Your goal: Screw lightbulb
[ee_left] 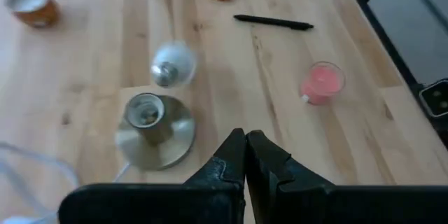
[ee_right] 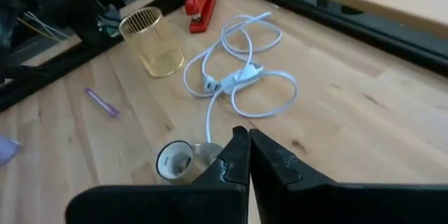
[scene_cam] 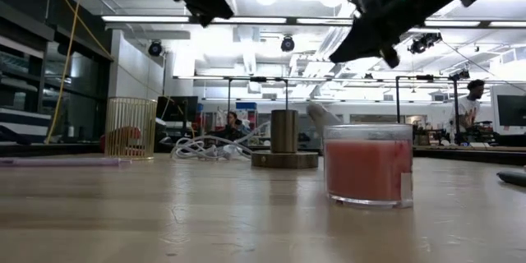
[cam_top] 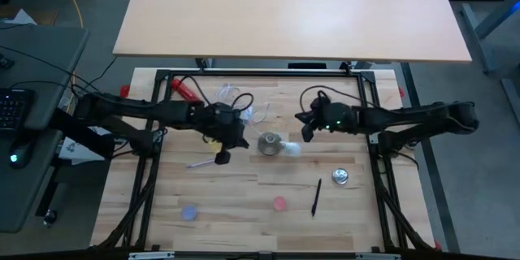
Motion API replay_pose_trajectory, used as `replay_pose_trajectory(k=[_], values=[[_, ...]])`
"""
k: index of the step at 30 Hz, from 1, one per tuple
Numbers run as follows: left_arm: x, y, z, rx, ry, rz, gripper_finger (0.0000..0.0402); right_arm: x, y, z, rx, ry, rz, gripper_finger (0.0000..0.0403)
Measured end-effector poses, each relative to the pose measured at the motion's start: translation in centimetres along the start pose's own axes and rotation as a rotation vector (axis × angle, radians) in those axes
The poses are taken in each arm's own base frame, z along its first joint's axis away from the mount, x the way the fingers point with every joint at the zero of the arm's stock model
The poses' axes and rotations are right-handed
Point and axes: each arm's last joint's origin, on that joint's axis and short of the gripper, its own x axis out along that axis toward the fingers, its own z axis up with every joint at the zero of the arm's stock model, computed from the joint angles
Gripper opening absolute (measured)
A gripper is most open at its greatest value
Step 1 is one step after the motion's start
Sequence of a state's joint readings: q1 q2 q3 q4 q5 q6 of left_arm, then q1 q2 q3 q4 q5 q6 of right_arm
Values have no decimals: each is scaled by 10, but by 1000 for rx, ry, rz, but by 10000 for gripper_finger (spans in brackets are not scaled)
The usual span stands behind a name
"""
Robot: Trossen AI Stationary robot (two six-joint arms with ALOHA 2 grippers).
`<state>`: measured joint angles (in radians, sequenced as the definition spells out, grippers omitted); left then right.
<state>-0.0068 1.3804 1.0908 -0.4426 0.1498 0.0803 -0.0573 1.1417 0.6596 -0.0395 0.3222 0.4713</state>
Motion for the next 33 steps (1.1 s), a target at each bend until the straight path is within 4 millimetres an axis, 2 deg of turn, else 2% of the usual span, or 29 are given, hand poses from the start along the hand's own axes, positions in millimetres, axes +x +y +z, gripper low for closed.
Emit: replay_pose_trajectory(k=[7, 12, 15, 21, 25, 28, 33], values=[[-31, -3, -3, -22, 11, 157, 0, -34, -9, 9, 20, -1, 45, 0], [-40, -4, -6, -79, 25, 179, 0, -45, -8, -2, 58, 198, 221, 11], [-39, -6, -5, -121, 20, 175, 0, -46, -1, -14, 23, 327, 289, 44], [-40, -14, -4, -180, -1, 184, 0, -47, 7, -35, -62, 476, 258, 144], [-47, -21, -3, -201, -113, 199, 0, -50, 7, -43, -117, 542, 247, 190], [-49, -26, -19, -300, -268, 213, 0, -54, 6, -44, -123, 592, 248, 202], [-51, -38, -65, -503, -535, 175, 0, -70, 9, -24, -138, 647, 217, 204]])
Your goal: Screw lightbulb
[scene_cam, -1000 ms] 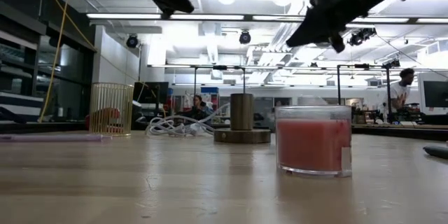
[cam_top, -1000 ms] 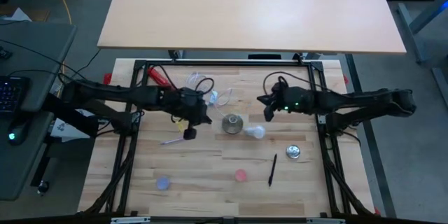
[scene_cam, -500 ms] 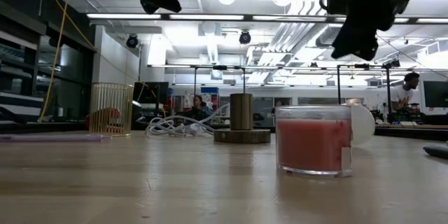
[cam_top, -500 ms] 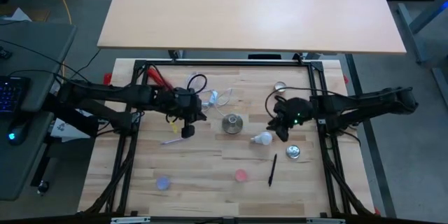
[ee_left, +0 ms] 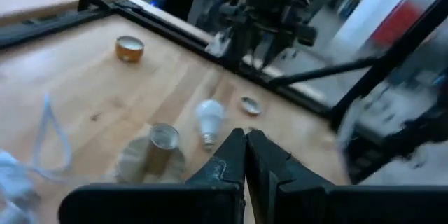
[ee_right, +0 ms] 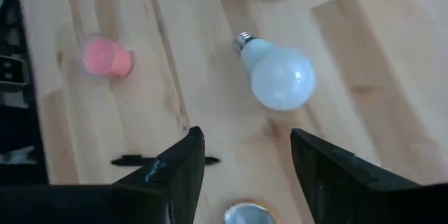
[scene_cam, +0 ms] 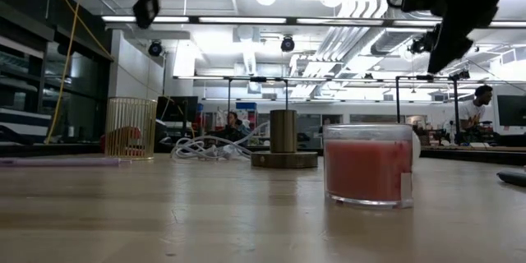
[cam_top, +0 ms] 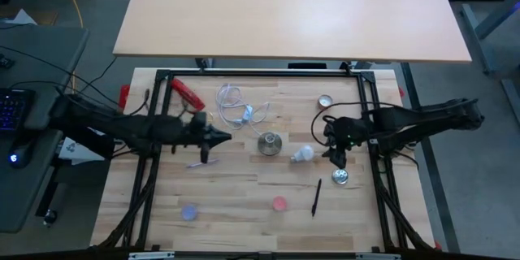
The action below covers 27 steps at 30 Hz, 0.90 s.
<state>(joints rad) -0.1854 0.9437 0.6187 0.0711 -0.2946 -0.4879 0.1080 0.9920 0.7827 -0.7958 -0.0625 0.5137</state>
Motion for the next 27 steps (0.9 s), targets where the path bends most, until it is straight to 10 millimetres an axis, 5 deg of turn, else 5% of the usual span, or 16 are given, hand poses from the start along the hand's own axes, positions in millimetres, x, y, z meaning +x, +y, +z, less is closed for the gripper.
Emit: replay_pose_trajectory(k=[4, 10, 20, 27], values=[[-22, 12, -21, -105, -62, -16, 0, -16, 6, 0, -11, -31, -41, 180], [-48, 31, -42, -76, -170, 86, 0, -12, 7, -25, 93, -73, 26, 19], [-55, 69, -83, -66, -323, -11, 0, -9, 12, -29, 314, -437, 160, 1], [-49, 86, -95, -30, -184, -121, 0, -18, 17, -21, 343, -508, 208, 0]])
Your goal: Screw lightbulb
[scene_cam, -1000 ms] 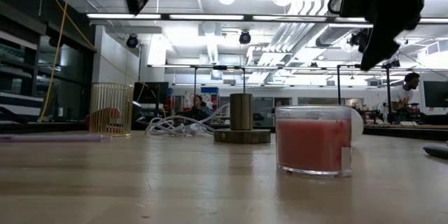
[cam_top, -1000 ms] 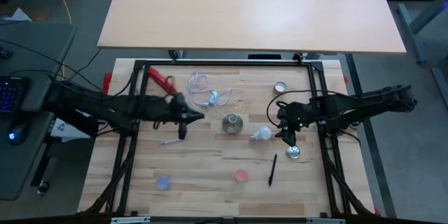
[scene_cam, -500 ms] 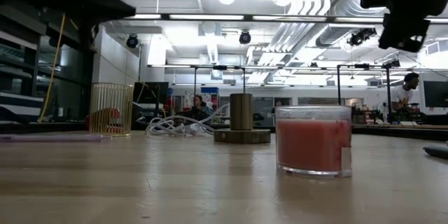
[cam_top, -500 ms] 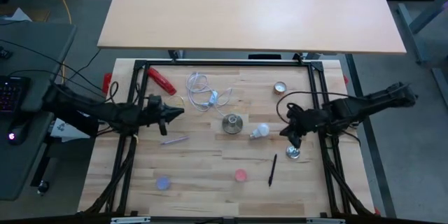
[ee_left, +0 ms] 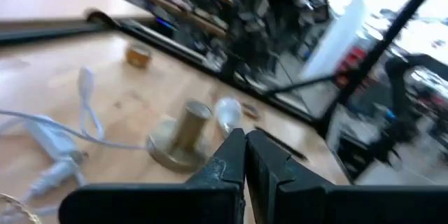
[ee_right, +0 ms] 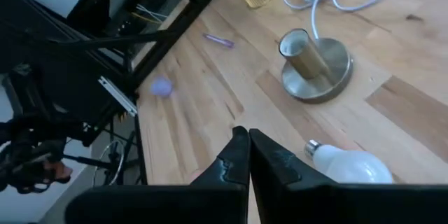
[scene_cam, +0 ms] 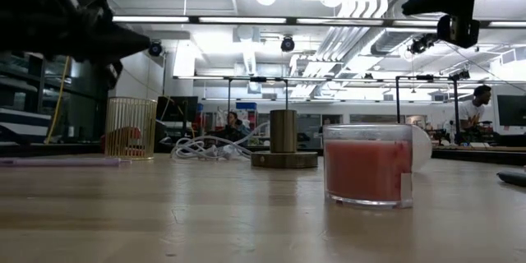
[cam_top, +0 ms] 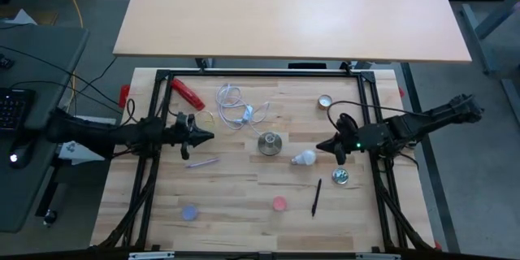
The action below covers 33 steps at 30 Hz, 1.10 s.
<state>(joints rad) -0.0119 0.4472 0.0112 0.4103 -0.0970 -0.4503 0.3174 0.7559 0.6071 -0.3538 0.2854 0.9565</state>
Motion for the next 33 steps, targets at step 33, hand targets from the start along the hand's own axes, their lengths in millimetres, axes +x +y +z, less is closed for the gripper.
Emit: replay_pose_trajectory(k=[33], values=[[0, 7, -6, 36, 90, 5, 1, 34, -114, -22, -475, -299, 380, 0]])
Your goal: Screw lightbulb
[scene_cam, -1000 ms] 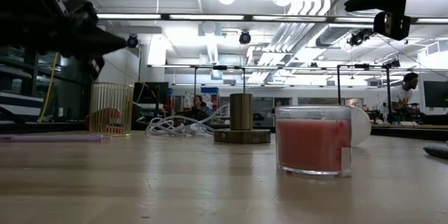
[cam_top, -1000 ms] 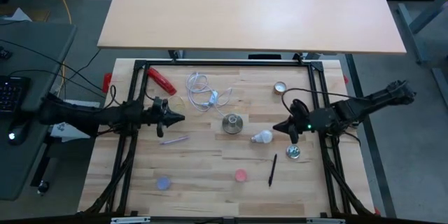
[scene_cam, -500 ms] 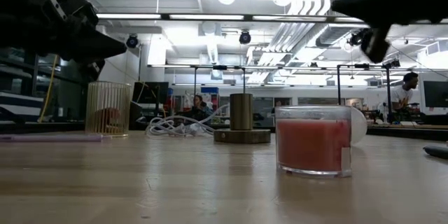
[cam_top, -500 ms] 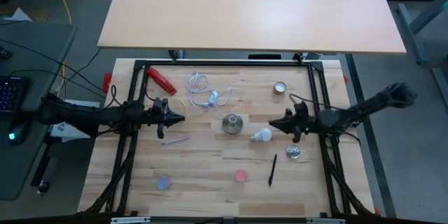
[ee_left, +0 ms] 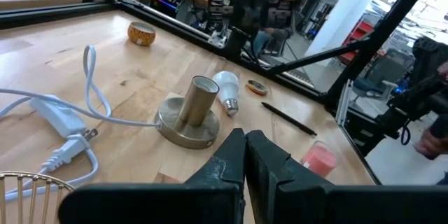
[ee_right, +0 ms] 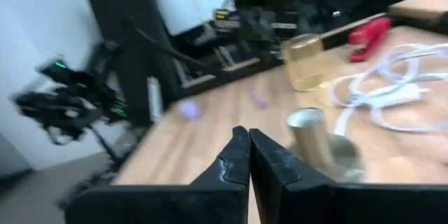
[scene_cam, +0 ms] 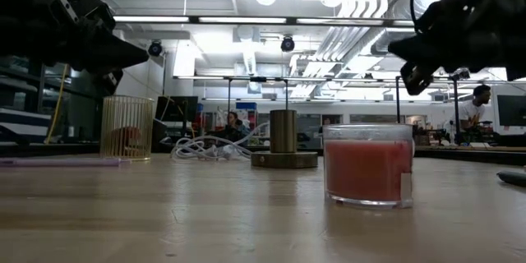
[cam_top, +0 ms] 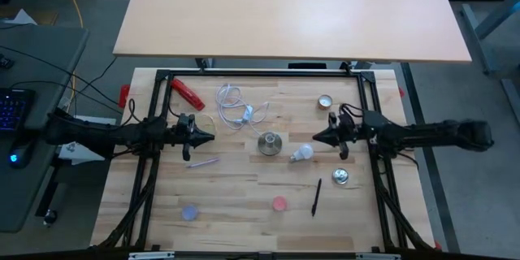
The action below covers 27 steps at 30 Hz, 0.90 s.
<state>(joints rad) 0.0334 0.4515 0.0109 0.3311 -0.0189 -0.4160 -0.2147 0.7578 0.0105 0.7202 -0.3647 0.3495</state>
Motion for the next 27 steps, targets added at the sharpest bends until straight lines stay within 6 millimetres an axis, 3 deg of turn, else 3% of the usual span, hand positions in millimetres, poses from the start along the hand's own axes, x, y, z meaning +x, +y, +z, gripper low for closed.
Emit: replay_pose_trajectory(k=[14, 18, 23, 27], values=[[0, 0, 0, 0, -2, -1, 1, -7, -19, -15, 21, 145, -210, 0], [0, 0, 0, 0, -2, -1, 1, -12, -12, -11, 4, 119, -190, 0], [0, 0, 0, 0, -2, -1, 1, -27, 0, -23, 32, 233, -169, 0], [0, 0, 0, 1, 1, 4, 1, -30, 7, -15, -13, 136, -154, 0]])
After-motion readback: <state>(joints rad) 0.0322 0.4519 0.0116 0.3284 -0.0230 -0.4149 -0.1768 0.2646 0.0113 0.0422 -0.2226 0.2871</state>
